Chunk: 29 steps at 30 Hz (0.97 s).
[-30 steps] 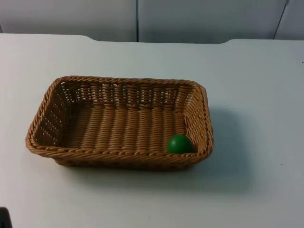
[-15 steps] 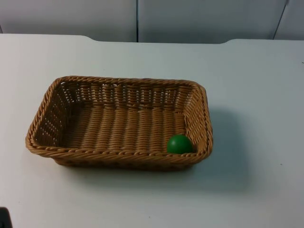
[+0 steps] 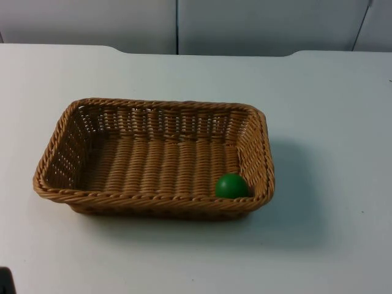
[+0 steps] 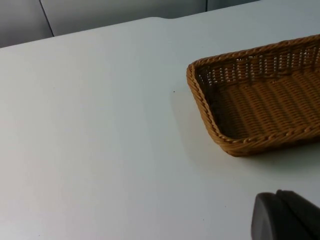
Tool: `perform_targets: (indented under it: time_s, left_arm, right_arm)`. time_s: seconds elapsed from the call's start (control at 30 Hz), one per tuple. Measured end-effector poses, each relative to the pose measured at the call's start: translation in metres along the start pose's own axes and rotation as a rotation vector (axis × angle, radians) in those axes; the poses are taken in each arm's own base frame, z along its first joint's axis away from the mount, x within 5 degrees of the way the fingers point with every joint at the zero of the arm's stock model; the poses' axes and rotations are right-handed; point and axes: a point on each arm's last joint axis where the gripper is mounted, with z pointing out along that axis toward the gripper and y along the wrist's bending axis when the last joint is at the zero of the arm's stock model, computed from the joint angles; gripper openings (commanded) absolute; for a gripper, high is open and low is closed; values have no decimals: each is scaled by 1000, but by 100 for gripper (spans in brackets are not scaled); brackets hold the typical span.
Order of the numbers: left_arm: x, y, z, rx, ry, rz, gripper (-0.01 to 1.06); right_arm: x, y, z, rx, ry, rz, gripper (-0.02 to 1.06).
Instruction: Pick up the basket with the left hand and place the ball into the basket with the right hand.
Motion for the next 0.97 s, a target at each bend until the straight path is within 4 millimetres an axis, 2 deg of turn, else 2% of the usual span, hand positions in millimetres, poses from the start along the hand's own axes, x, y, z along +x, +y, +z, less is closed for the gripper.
perform_targets:
  time_s: [0.17,0.47,0.63,0.97]
  left_arm:
    - [0,0,0,0,0,0,0]
    - [0,0,0,0,0,0,0]
    - [0,0,0,0,0,0,0]
    - [0,0,0,0,0,0,0]
  right_arm:
    - [19,1,-4,26,-23,66,0]
    - [47,4,13,34,-22,154,0]
    - [51,4,22,35,-11,158,0]
    - [52,3,26,49,-16,192,0]
